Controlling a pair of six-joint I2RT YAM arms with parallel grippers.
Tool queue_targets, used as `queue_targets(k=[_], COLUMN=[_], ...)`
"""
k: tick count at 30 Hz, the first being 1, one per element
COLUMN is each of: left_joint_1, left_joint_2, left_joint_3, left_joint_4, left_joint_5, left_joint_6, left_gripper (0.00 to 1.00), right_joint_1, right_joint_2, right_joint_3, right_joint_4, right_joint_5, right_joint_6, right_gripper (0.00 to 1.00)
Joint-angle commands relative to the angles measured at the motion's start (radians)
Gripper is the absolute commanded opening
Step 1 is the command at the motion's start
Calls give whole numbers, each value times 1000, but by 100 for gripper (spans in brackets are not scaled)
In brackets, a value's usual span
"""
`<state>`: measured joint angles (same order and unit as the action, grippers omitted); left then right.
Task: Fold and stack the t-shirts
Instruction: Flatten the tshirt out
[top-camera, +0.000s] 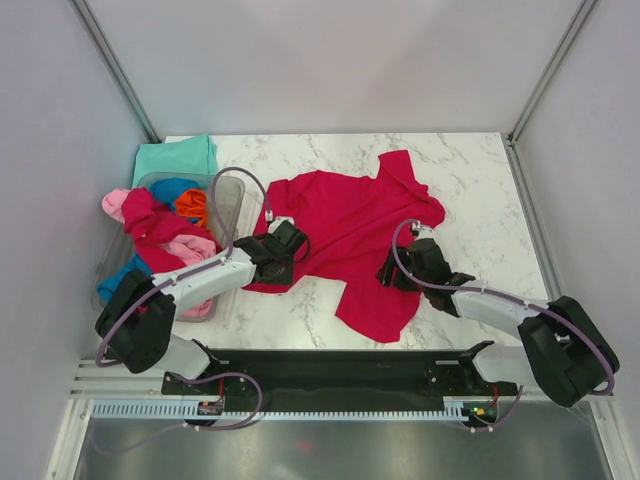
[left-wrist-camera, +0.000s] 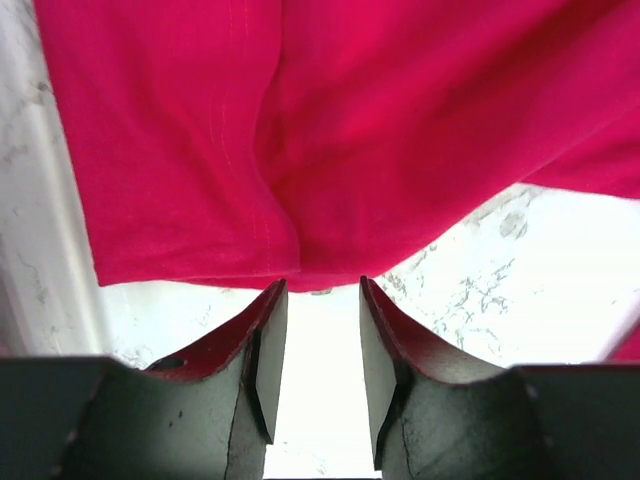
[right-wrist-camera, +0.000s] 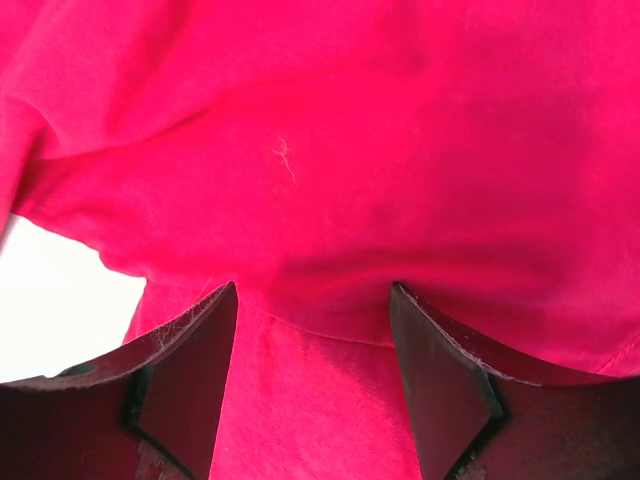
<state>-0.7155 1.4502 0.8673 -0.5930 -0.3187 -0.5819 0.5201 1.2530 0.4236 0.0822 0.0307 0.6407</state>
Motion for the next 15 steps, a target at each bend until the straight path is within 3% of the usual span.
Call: queue_targets(k=[1,15], left_joint_1=[-6,-7], left_joint_2=[-5,213], left_joint_3=[45,107], left_joint_4=[-28,-27], left_joint_5=[-106,-194], left_joint_6=[33,45], left_gripper=[43,45], right_joint_1=[4,4], right_joint_2=[48,79], right_joint_3=[-11,-5], right_joint_4=[19,30], right_joint_5=[-18,-28], right_joint_6=[-3,-10], right_gripper=[71,71])
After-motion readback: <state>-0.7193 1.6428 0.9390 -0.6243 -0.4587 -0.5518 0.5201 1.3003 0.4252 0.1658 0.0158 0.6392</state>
